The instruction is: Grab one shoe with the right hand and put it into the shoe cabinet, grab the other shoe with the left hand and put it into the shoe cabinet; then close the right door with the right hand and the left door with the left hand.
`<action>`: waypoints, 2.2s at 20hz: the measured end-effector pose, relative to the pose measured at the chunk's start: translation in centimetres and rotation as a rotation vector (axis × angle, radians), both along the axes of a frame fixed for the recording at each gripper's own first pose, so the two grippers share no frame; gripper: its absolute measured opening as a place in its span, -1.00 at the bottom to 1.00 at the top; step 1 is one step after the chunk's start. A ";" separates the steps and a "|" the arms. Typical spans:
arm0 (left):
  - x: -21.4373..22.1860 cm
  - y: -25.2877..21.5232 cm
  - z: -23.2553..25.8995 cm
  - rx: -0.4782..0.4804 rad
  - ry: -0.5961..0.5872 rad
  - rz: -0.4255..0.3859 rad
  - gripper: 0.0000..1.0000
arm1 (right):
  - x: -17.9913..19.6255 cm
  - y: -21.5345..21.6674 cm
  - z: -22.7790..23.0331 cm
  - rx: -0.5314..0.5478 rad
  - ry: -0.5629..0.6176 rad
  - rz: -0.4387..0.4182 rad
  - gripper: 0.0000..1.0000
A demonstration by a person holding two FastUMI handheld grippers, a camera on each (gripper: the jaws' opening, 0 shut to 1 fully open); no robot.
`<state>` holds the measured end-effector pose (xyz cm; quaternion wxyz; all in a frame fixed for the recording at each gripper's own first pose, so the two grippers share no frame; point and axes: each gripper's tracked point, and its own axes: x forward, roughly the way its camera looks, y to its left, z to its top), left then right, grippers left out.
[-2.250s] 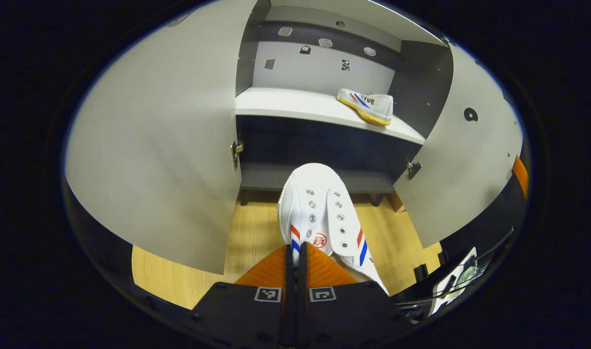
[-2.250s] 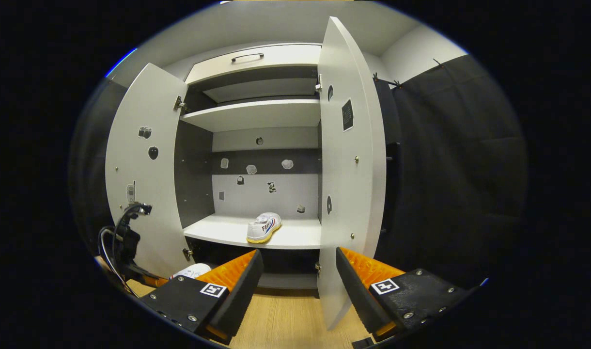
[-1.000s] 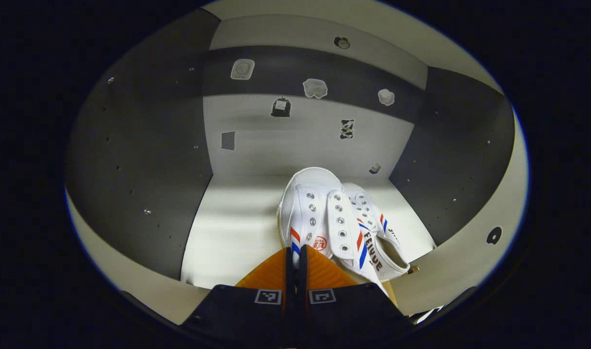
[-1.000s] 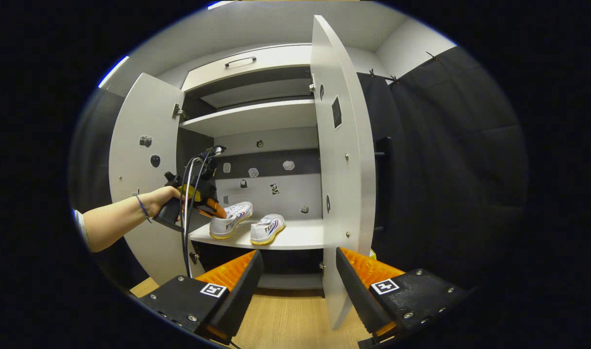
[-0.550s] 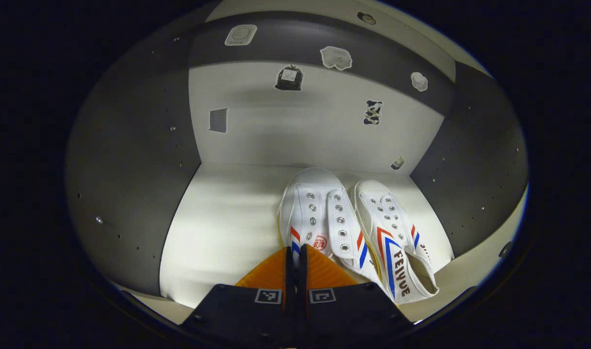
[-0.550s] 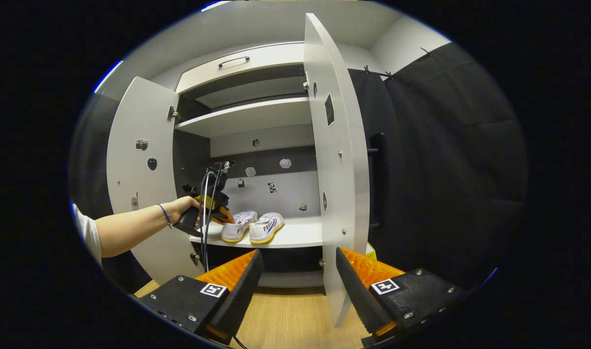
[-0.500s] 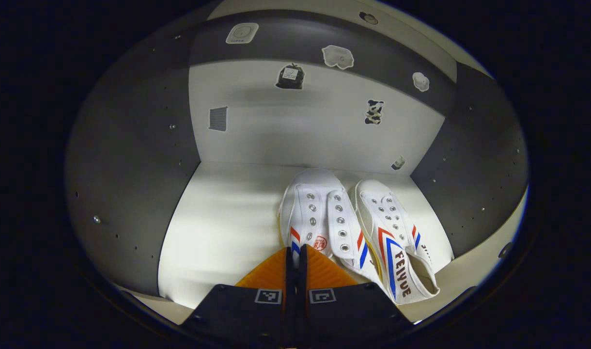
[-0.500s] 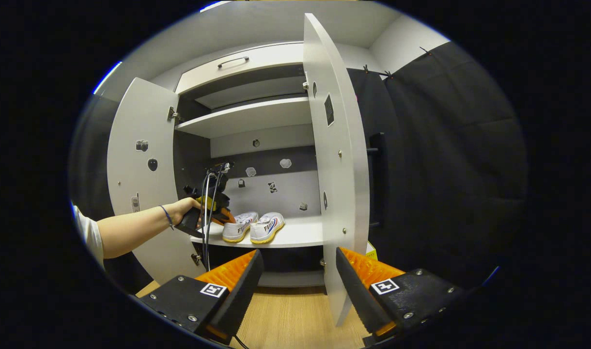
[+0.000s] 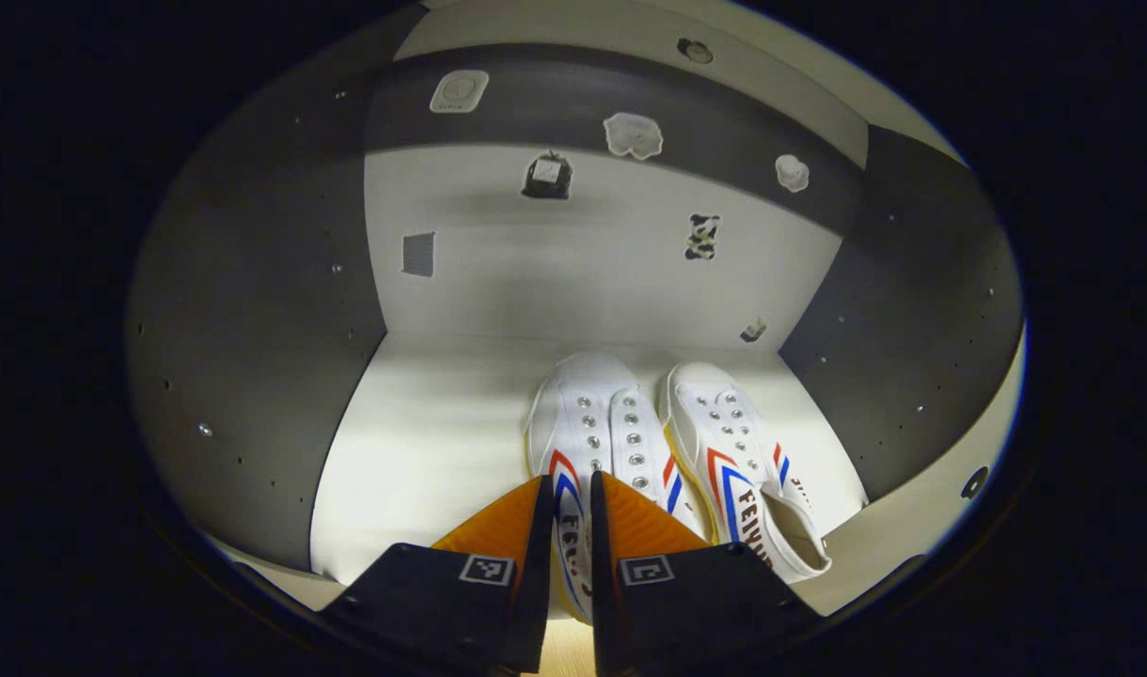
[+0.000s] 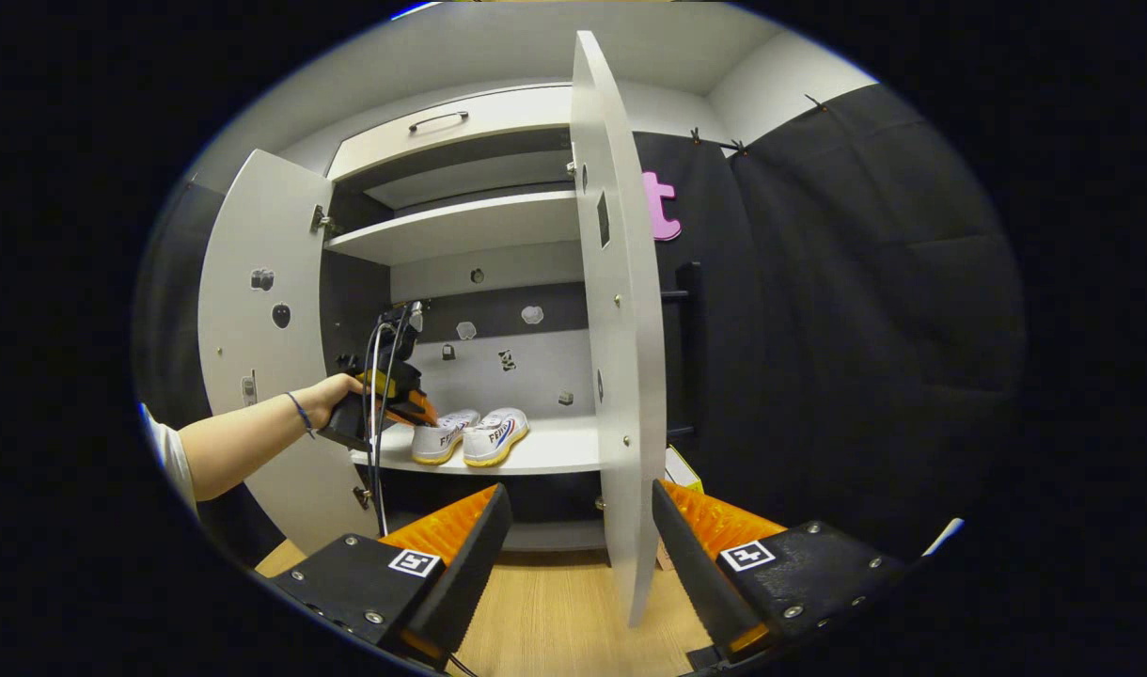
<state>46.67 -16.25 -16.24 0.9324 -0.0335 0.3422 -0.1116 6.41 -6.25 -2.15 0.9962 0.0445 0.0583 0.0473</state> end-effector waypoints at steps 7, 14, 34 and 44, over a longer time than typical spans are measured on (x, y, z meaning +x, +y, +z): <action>-4.2 0.6 9.8 -0.002 -0.242 -0.003 0.82 | -0.2 -4.3 -0.9 -0.029 0.017 -0.064 0.85; -11.8 3.1 19.7 0.042 -0.484 0.031 0.94 | 0.9 -10.7 -1.0 -0.038 0.019 -0.151 0.85; -35.1 15.4 28.5 0.042 -0.690 0.191 0.90 | 9.4 -12.2 -4.6 -0.014 0.075 -0.075 0.83; -37.8 21.9 27.7 0.058 -0.683 0.237 0.93 | 7.0 -10.4 -4.1 -0.103 0.048 -0.139 0.63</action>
